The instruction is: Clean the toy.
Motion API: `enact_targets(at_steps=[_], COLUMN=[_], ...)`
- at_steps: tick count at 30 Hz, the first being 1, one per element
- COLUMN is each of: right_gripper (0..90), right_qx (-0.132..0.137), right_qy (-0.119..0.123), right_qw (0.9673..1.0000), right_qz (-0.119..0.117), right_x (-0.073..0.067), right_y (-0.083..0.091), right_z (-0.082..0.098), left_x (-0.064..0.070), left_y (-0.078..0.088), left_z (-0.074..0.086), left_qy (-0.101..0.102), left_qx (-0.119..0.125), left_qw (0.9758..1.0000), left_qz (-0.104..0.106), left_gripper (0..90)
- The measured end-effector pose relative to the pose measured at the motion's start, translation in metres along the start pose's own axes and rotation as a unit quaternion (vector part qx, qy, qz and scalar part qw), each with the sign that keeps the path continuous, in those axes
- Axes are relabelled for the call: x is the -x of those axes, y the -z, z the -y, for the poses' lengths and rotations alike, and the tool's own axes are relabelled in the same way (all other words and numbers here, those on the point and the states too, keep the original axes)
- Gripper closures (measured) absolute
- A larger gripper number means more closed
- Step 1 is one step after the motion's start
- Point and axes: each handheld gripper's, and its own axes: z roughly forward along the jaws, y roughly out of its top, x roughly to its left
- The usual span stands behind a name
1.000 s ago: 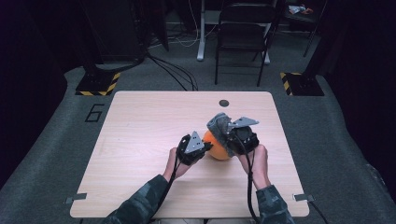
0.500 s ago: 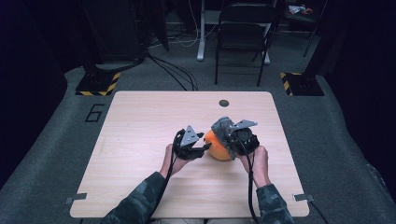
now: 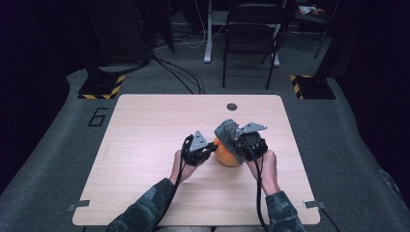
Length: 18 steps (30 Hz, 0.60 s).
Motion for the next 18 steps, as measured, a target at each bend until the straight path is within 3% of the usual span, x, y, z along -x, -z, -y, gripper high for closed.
enact_targets(at_steps=[4,8,9,10,12,14,18], right_gripper=[72.2,72.7,72.9,73.0,73.2,73.2,73.3], right_qx=[-0.006,-0.024,-0.023,-0.025,-0.030,-0.029,-0.031], right_qy=[0.013,0.028,0.036,0.034,0.029,0.031,0.006], right_qw=[0.9999,0.9992,0.9989,0.9988,0.9984,0.9976,0.9970], right_qz=[-0.008,0.015,0.022,0.027,0.039,0.054,0.071], right_x=[-0.011,-0.013,-0.011,-0.010,-0.007,-0.002,0.016], right_y=[-0.006,-0.013,-0.015,-0.015,-0.015,-0.014,-0.014], right_z=[0.000,0.004,0.005,0.006,0.007,0.008,0.014], left_x=[0.003,0.005,0.005,0.007,0.008,0.010,0.010], left_y=[0.001,0.000,-0.001,-0.002,-0.002,-0.003,-0.003], left_z=[-0.001,0.000,0.001,0.001,0.002,0.002,0.002], left_qy=[-0.015,-0.023,-0.029,-0.023,-0.032,-0.022,-0.021], left_qx=[-0.002,-0.009,-0.012,-0.008,-0.012,-0.008,-0.008], left_qw=[0.9999,0.9997,0.9995,0.9997,0.9994,0.9997,0.9997], left_qz=[0.005,0.004,0.004,0.000,0.001,0.005,0.008], left_gripper=[84.1,84.8,85.0,85.1,85.3,85.2,85.2])
